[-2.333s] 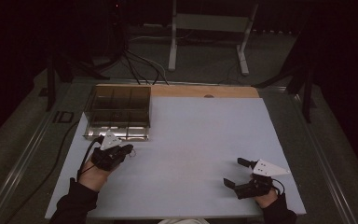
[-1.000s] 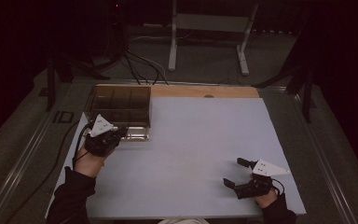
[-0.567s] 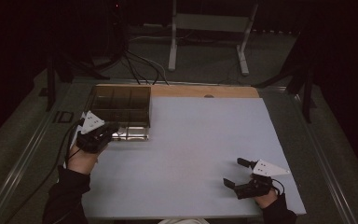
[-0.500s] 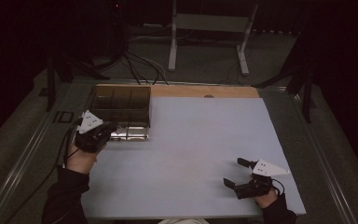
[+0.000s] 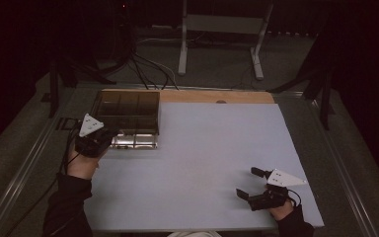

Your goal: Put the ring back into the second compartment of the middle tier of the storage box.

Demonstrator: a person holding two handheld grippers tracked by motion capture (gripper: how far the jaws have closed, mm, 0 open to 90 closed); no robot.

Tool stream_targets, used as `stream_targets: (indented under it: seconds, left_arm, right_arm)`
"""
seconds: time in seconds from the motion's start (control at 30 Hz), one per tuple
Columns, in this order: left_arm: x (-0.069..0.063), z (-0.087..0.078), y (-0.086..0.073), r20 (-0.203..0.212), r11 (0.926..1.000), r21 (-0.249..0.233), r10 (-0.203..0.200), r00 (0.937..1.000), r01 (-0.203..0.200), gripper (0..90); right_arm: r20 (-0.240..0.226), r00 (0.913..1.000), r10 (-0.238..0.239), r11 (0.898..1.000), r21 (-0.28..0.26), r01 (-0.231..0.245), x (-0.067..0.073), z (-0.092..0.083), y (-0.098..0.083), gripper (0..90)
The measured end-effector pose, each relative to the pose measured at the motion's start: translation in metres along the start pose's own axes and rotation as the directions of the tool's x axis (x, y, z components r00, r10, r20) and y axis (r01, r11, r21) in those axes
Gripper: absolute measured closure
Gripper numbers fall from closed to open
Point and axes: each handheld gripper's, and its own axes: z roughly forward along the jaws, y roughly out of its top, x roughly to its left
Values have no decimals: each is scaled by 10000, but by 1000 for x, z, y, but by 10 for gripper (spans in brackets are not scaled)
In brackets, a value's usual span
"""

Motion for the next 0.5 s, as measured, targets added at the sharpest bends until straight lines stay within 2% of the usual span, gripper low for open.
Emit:
stream_targets:
  seconds: [0.5]
  left_arm:
    - [19,13,-9,-379,9975,49,-706,9968,708,900]
  right_arm:
    - [8,10000,4,10000,4,-4,0,0,0,0]
